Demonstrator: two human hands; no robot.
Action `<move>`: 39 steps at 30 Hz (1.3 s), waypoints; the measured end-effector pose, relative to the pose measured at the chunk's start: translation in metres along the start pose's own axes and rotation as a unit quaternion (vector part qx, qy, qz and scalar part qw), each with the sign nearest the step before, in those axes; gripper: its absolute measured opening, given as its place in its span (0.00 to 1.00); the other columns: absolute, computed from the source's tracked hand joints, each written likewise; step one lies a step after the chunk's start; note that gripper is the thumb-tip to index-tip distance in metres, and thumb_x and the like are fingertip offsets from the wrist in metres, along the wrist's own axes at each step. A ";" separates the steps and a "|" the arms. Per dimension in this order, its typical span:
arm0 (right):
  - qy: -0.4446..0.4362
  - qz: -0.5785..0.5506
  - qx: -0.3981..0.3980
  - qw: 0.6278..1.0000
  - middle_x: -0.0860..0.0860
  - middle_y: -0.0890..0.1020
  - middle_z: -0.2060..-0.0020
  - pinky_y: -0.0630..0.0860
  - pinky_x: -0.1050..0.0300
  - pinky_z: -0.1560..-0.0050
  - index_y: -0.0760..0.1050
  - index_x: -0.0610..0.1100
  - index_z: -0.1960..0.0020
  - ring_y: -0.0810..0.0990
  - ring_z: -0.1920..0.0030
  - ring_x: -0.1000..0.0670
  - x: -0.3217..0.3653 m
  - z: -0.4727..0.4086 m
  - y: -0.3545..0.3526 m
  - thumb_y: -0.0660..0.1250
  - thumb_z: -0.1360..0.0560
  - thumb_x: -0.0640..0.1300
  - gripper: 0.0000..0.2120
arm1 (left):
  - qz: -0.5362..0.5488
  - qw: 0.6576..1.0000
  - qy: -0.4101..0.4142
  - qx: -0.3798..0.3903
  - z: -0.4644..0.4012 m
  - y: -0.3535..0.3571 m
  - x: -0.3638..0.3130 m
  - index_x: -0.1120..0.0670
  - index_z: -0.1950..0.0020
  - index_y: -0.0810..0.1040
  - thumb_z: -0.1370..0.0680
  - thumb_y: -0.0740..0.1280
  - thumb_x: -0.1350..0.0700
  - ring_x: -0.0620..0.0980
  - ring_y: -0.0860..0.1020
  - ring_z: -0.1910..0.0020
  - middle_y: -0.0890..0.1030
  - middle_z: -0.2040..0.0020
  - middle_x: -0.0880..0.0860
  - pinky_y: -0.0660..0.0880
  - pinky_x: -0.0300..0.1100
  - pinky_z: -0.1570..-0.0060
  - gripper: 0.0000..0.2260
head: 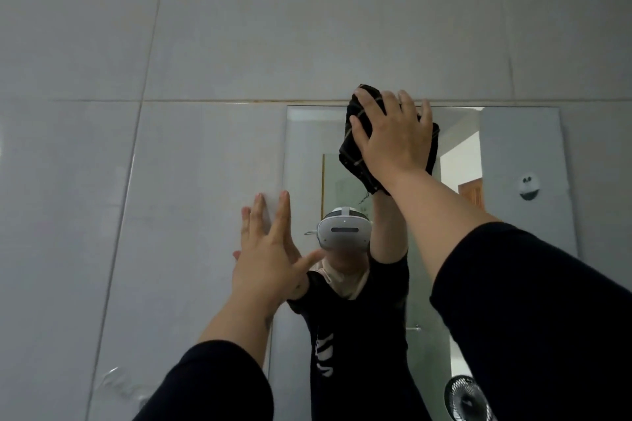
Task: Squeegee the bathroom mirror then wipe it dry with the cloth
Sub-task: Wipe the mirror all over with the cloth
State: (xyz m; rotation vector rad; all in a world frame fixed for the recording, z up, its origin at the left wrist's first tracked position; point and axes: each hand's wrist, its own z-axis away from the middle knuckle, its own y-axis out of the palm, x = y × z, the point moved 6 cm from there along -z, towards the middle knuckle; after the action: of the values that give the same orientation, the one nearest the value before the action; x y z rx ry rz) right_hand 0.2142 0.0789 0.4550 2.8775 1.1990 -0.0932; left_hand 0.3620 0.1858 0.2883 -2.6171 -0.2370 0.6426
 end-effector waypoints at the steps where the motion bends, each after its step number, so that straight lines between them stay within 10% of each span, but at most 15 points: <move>1: 0.007 0.002 0.002 1.000 0.47 0.72 0.32 0.54 0.38 0.29 0.62 0.56 0.28 0.63 0.28 0.41 -0.010 0.002 -0.002 0.50 0.20 0.58 0.22 | 0.000 1.000 0.001 -0.001 0.000 0.000 0.000 0.33 0.28 0.33 0.31 0.67 0.33 0.48 0.33 0.25 0.33 0.23 0.44 0.55 0.62 0.28 0.47; 24: 0.184 0.005 0.005 0.983 0.46 0.65 0.27 0.53 0.38 0.28 0.57 0.56 0.26 0.59 0.26 0.41 -0.221 0.029 -0.026 0.47 0.20 0.59 0.24 | -0.061 0.998 0.006 0.006 -0.001 -0.003 -0.007 0.42 0.24 0.37 0.32 0.67 0.32 0.52 0.47 0.23 0.41 0.22 0.45 0.62 0.58 0.30 0.49; 39: 0.188 0.014 -0.070 0.980 0.45 0.70 0.30 0.63 0.42 0.33 0.63 0.53 0.27 0.68 0.31 0.42 -0.169 0.103 -0.023 0.53 0.20 0.54 0.22 | -0.060 0.998 -0.002 0.016 -0.001 0.000 -0.008 0.42 0.23 0.38 0.32 0.68 0.33 0.53 0.46 0.22 0.41 0.22 0.47 0.59 0.57 0.28 0.49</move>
State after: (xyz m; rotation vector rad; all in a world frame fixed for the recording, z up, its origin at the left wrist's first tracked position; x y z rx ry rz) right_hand 0.0745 -0.0296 0.3634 2.8645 1.1540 0.5368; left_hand 0.3554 0.1835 0.2919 -2.5474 -0.3793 0.6064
